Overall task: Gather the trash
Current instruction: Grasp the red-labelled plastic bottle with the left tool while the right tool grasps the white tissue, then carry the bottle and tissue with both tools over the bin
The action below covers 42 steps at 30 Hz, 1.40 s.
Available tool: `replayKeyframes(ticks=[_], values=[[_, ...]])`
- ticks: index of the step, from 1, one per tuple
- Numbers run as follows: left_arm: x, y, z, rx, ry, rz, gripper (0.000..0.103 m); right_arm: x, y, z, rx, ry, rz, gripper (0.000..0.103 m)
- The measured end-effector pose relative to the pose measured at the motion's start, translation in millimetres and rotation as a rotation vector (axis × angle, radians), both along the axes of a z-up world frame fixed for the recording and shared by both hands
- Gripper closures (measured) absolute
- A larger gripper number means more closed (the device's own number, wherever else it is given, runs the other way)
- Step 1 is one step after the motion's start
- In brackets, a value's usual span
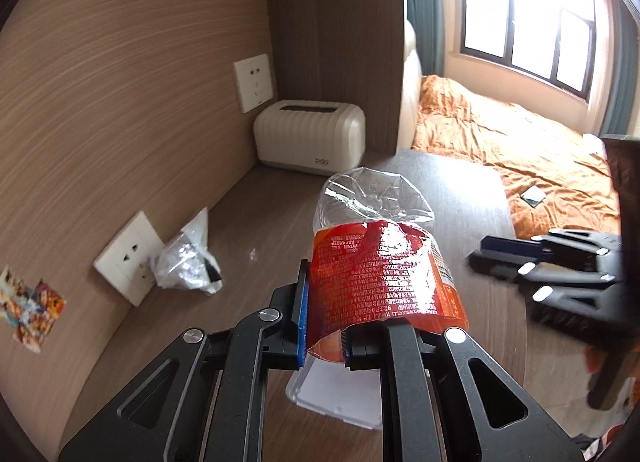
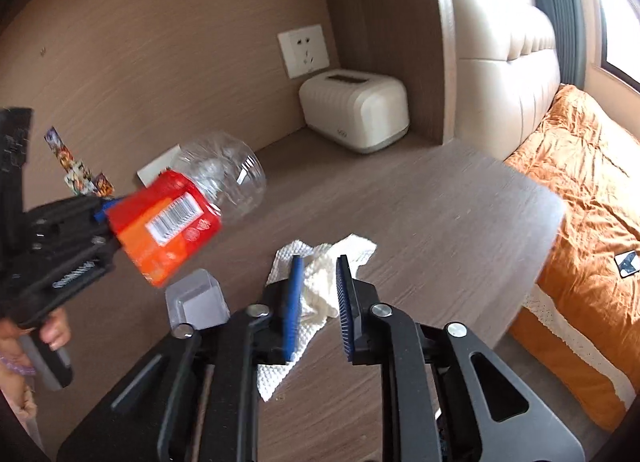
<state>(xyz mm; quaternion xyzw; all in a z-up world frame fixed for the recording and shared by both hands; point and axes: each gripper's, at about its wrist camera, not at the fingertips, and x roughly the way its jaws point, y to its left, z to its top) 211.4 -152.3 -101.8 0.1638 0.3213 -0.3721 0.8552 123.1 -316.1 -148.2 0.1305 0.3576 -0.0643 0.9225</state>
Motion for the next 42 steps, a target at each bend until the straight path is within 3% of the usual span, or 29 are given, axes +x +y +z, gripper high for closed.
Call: replayKeyframes(ticks=[3, 7, 8, 9, 12, 14, 18, 28, 38, 40, 41, 42], values=[[-5, 12, 1, 0.003, 0.005, 0.047, 0.091, 16, 6, -16, -0.024, 0.025, 0.006, 0.04], [-10, 24, 3, 0.007, 0.006, 0.089, 0.091, 34, 12, -37, -0.037, 0.079, 0.023, 0.04], [-12, 27, 4, 0.01, 0.003, 0.099, 0.091, 36, 13, -41, -0.037, 0.087, 0.03, 0.049], [-13, 30, 4, 0.009, 0.005, 0.105, 0.091, 38, 15, -45, -0.047, 0.098, 0.035, 0.066], [-17, 34, 5, 0.011, 0.003, 0.118, 0.091, 34, 14, -46, -0.07, 0.092, 0.033, 0.088], [-20, 36, 6, -0.003, 0.003, 0.112, 0.092, 25, 10, -39, -0.048, 0.07, 0.031, 0.089], [-25, 30, 8, -0.011, 0.004, 0.098, 0.103, -2, 6, -13, -0.039, 0.014, 0.033, 0.09], [-18, 9, -7, 0.018, 0.023, 0.056, 0.103, -62, -11, 44, -0.071, -0.086, -0.01, 0.091], [-3, 2, -18, 0.073, 0.0, 0.03, 0.102, -87, -20, 58, -0.077, -0.103, -0.059, 0.091], [1, -4, -20, 0.078, -0.005, -0.003, 0.097, -88, -20, 58, -0.074, -0.102, -0.068, 0.09], [3, -7, -23, 0.1, -0.026, -0.012, 0.077, -90, -21, 57, -0.074, -0.102, -0.07, 0.09], [3, -9, -25, 0.116, -0.043, -0.014, 0.048, -91, -21, 57, -0.075, -0.101, -0.074, 0.09]])
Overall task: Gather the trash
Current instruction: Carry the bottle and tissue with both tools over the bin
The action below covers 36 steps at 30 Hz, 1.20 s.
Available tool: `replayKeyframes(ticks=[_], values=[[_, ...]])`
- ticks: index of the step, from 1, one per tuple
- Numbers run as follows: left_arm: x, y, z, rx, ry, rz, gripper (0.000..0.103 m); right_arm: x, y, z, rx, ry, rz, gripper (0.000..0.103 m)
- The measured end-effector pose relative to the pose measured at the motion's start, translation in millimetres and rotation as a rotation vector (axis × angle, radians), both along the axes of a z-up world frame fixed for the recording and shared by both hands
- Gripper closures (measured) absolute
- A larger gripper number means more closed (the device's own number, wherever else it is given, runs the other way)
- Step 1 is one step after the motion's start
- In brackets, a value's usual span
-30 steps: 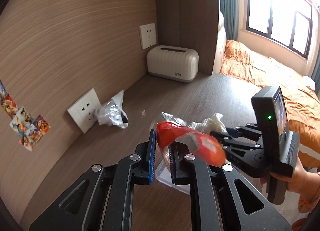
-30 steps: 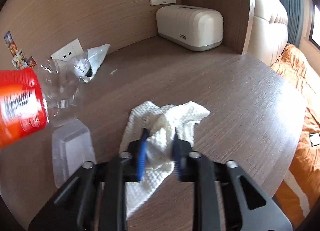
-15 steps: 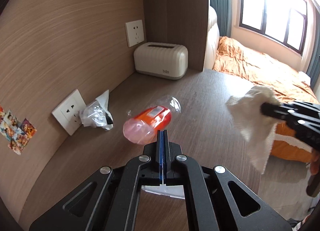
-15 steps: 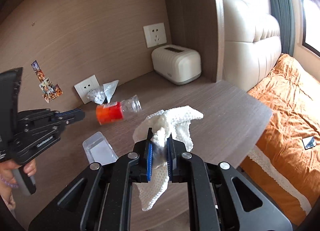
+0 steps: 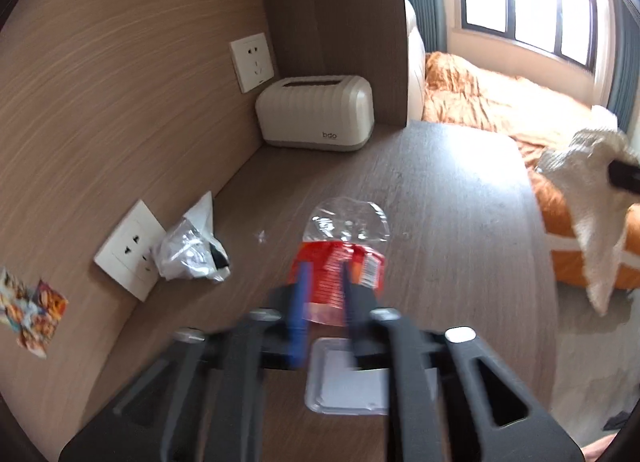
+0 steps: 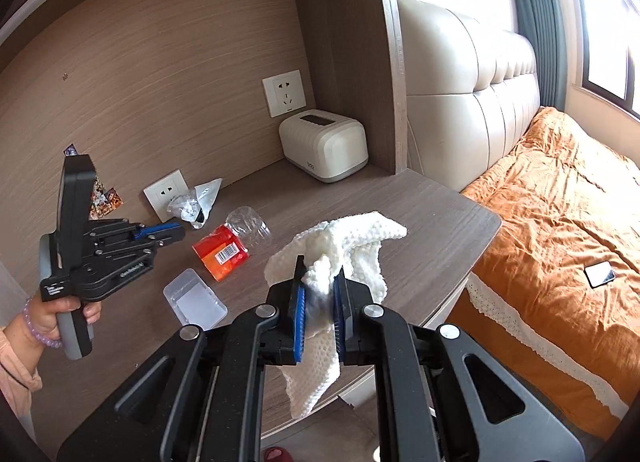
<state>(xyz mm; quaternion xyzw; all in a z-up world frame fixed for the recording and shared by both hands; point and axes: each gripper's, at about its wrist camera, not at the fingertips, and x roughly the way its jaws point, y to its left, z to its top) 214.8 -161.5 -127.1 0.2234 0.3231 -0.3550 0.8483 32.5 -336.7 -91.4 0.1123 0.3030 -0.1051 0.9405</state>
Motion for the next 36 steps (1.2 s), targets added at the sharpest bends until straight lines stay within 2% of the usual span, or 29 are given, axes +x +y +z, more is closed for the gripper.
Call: replayKeyframes(ticks=[1, 2, 5, 8, 11, 13, 19, 20, 21, 22, 25, 29, 36], values=[[1, 0, -2, 0.003, -0.012, -0.003, 0.036, 0, 0, -1, 0.001, 0.002, -0.003, 0.09], [3, 1, -3, 0.001, -0.018, -0.007, 0.029, -1, 0, -1, 0.002, 0.004, -0.006, 0.09], [12, 5, -9, -0.005, 0.025, -0.017, 0.028, 0, 2, -5, 0.001, 0.018, -0.021, 0.09], [19, 2, -11, -0.023, 0.067, -0.032, 0.012, 3, 2, -10, 0.012, 0.034, -0.039, 0.09], [25, -16, -20, 0.01, 0.087, -0.071, 0.009, 6, 3, -14, 0.022, 0.04, -0.056, 0.09], [29, -29, -28, 0.052, 0.075, -0.082, 0.009, 8, 4, -14, 0.025, 0.041, -0.063, 0.09], [50, -60, -54, 0.131, 0.118, -0.09, 0.009, 8, 4, -12, 0.024, 0.033, -0.094, 0.09], [52, -64, -58, 0.141, 0.12, -0.096, 0.012, 7, 3, -12, 0.026, 0.032, -0.103, 0.09], [52, -66, -60, 0.147, 0.126, -0.106, 0.028, 6, 3, -12, 0.026, 0.033, -0.108, 0.09], [51, -69, -63, 0.152, 0.135, -0.113, 0.031, 5, 2, -11, 0.025, 0.032, -0.117, 0.09], [49, -69, -61, 0.13, 0.143, -0.12, 0.031, -2, -1, -10, 0.024, 0.031, -0.14, 0.09], [36, -67, -44, 0.081, 0.126, -0.124, 0.031, -10, -9, -9, 0.018, 0.038, -0.164, 0.09], [-42, -81, -4, -0.045, 0.125, -0.225, 0.031, -46, -27, -7, -0.005, 0.073, -0.2, 0.09]])
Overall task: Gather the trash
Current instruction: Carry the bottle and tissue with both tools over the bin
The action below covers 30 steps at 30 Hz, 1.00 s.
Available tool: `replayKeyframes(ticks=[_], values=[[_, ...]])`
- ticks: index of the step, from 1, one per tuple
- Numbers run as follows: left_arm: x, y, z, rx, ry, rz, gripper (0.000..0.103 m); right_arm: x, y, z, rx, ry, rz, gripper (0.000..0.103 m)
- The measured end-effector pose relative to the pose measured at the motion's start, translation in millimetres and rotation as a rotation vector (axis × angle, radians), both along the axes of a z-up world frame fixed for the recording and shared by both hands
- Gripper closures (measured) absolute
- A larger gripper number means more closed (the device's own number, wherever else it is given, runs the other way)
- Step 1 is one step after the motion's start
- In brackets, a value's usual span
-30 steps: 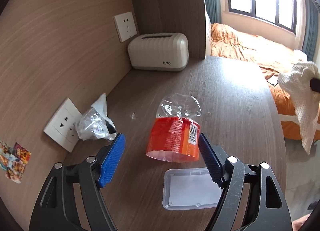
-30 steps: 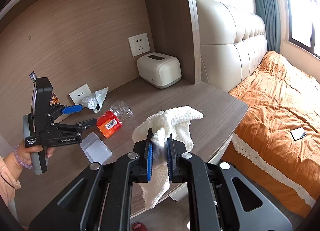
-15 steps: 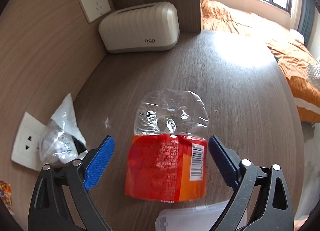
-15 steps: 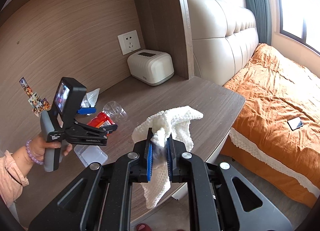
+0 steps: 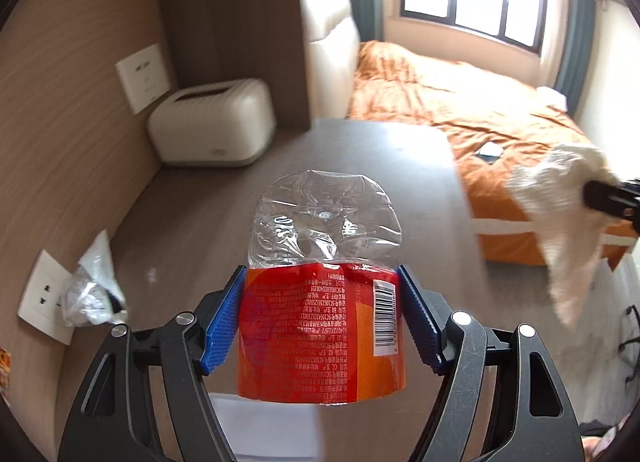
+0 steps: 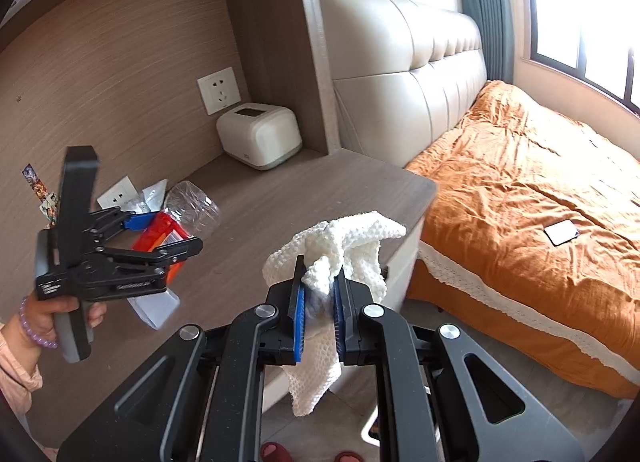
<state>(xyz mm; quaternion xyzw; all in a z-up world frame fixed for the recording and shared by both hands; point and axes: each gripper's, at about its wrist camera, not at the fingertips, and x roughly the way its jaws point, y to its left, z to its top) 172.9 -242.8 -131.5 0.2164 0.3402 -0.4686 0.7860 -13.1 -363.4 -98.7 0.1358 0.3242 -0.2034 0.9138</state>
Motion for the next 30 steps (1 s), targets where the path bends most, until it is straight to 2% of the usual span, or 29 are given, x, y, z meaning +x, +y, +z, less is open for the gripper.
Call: replayKeyframes(ticks=[7, 9, 13, 16, 19, 23, 30], values=[[-75, -36, -9, 0.0, 0.055, -0.083, 0.031, -49, -29, -12, 0.011, 0.056, -0.054, 0.09], [-96, -47, -17, 0.012, 0.099, -0.107, 0.031, -64, -39, -18, 0.014, 0.074, -0.077, 0.09], [-135, -65, -34, 0.036, 0.115, -0.163, 0.031, -89, -57, -35, 0.03, 0.101, -0.118, 0.09], [-161, -82, -57, 0.065, 0.151, -0.202, 0.031, -103, -68, -53, 0.048, 0.121, -0.139, 0.09], [-183, -99, -89, 0.103, 0.175, -0.238, 0.031, -111, -80, -76, 0.084, 0.136, -0.151, 0.09], [-205, -119, -145, 0.156, 0.225, -0.282, 0.031, -111, -90, -116, 0.137, 0.166, -0.15, 0.09], [-224, -143, -247, 0.225, 0.284, -0.328, 0.031, -104, -103, -209, 0.208, 0.253, -0.14, 0.09]])
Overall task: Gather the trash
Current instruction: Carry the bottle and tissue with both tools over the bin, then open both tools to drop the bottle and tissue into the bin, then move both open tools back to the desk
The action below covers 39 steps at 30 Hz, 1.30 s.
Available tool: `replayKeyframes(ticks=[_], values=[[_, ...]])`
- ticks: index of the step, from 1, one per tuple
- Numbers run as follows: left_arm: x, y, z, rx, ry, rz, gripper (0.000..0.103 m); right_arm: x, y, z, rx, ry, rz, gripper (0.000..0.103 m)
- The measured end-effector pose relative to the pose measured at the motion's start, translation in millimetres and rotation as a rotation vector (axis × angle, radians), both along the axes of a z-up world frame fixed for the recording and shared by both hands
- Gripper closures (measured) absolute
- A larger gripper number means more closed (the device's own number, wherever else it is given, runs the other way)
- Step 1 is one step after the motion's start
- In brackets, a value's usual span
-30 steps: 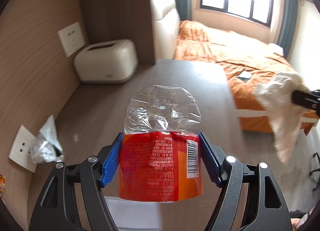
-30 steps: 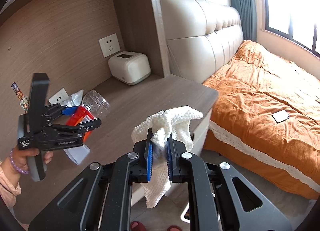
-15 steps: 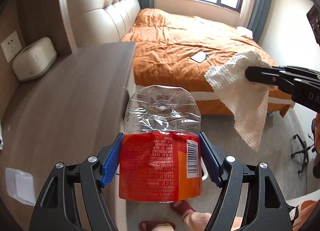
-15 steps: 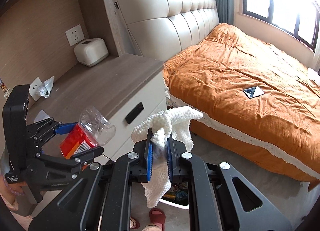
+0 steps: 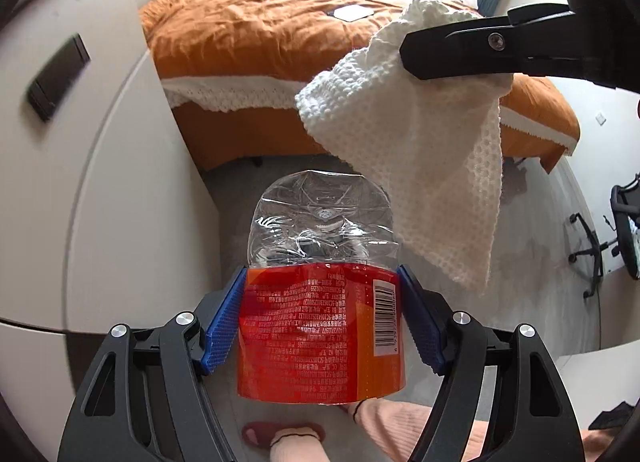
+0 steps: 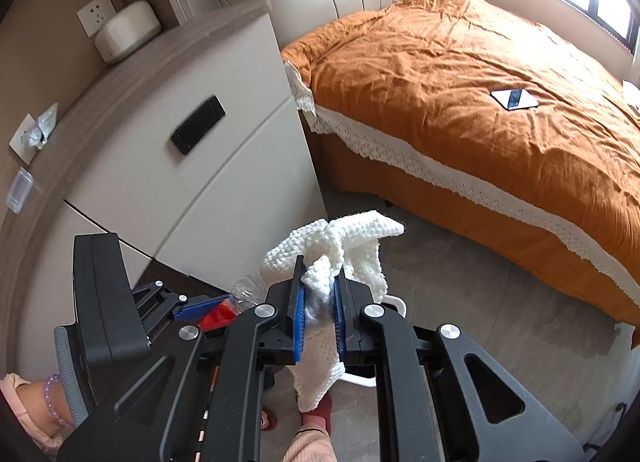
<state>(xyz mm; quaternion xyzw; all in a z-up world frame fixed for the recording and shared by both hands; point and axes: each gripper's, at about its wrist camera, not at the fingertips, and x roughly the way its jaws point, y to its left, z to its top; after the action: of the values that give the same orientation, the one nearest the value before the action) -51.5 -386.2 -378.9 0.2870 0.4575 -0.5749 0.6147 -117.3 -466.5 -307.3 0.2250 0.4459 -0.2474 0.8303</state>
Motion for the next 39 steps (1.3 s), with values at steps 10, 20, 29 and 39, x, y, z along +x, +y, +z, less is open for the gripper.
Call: replayKeyframes(ticks=[10, 20, 29, 39], values=[[2, -27, -138, 0.109, 0.113, 0.007, 0.005, 16, -17, -164, 0.116, 0.118, 0.066, 0.075], [18, -27, -154, 0.142, 0.098, 0.087, 0.005, 6, -37, -188, 0.161, 0.146, 0.021, 0.005], [22, -21, -62, 0.068, 0.064, 0.124, 0.005, 5, -22, -104, 0.119, 0.048, 0.003, 0.005], [15, 9, 75, -0.085, -0.049, 0.192, 0.005, -1, -7, 18, 0.04, -0.101, 0.036, 0.005]])
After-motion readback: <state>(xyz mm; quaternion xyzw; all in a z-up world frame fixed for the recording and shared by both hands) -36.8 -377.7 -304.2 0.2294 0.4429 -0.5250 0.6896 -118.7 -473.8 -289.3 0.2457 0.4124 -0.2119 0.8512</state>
